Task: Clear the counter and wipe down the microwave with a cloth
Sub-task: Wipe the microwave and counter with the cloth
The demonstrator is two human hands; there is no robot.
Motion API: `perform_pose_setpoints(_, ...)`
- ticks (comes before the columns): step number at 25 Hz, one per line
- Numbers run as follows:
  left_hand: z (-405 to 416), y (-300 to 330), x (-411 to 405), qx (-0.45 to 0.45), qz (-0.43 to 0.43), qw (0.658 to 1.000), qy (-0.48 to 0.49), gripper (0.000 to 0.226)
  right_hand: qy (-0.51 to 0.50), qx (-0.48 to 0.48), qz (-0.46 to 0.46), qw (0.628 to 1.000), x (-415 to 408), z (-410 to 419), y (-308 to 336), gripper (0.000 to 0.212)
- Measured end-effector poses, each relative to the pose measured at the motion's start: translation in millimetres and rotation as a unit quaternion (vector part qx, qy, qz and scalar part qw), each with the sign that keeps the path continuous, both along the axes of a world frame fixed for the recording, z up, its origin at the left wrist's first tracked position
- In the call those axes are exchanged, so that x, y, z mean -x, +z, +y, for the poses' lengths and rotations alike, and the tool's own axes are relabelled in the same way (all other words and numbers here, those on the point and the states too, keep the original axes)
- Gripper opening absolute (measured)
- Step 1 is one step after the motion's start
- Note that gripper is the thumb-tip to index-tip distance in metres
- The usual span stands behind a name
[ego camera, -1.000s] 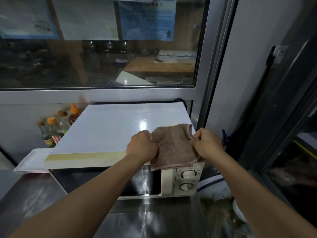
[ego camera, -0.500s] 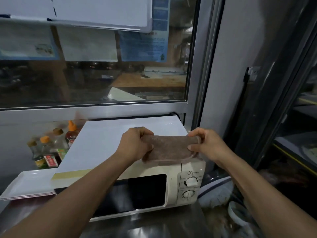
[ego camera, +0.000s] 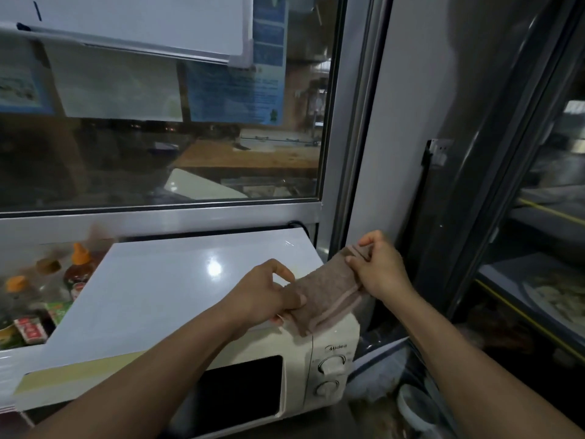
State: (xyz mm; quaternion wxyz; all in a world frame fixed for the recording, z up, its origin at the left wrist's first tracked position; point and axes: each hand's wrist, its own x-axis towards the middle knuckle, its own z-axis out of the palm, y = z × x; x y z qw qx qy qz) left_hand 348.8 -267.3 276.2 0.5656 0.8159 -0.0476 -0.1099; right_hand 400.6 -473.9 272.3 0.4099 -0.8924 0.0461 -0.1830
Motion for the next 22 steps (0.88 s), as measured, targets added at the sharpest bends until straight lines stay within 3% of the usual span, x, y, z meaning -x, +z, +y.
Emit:
perform_pose_setpoints(4,-24,-16,-23,-0.031,0.032,0.999,-0.008,0.027,0.049,0.060,0.009,0.997,-56,12,-19,0.007)
perform_pose_setpoints(5,-26,-22,-29,-0.104,0.005,0.995,-0.003,0.027,0.045,0.098,0.018,0.994,-64,15,-26,0.009)
perform_pose_setpoints(7,-21,-33,-42,-0.283,-0.099,0.954,0.024,0.030,0.005,0.198,0.017,0.980,-67,19,-40,0.022)
perform_pose_setpoints(9,-5,-42,-55,-0.372,-0.182,0.909,0.053,0.033,0.007,0.200,0.000,0.980,-54,26,-53,0.033)
perform_pose_setpoints(11,14,-50,-68,-0.413,-0.208,0.884,0.065,0.036,0.064,0.179,0.029,0.981,-30,40,-68,0.051)
perform_pose_setpoints(13,29,-58,-85,-0.463,-0.195,0.862,0.060,0.039,0.097,0.224,0.070,0.967,-19,47,-81,0.067)
perform_pose_setpoints(17,45,-66,-114,-0.496,-0.159,0.851,0.065,0.044,0.101,0.135,0.153,0.974,-50,40,-76,0.048)
perform_pose_setpoints(19,48,-70,-124,-0.489,-0.160,0.854,0.078,0.043,0.103,0.144,0.161,0.971,-74,40,-77,0.038)
perform_pose_setpoints(22,47,-75,-134,-0.501,-0.176,0.842,0.094,0.041,0.106,0.168,0.164,0.966,-120,51,-78,0.041)
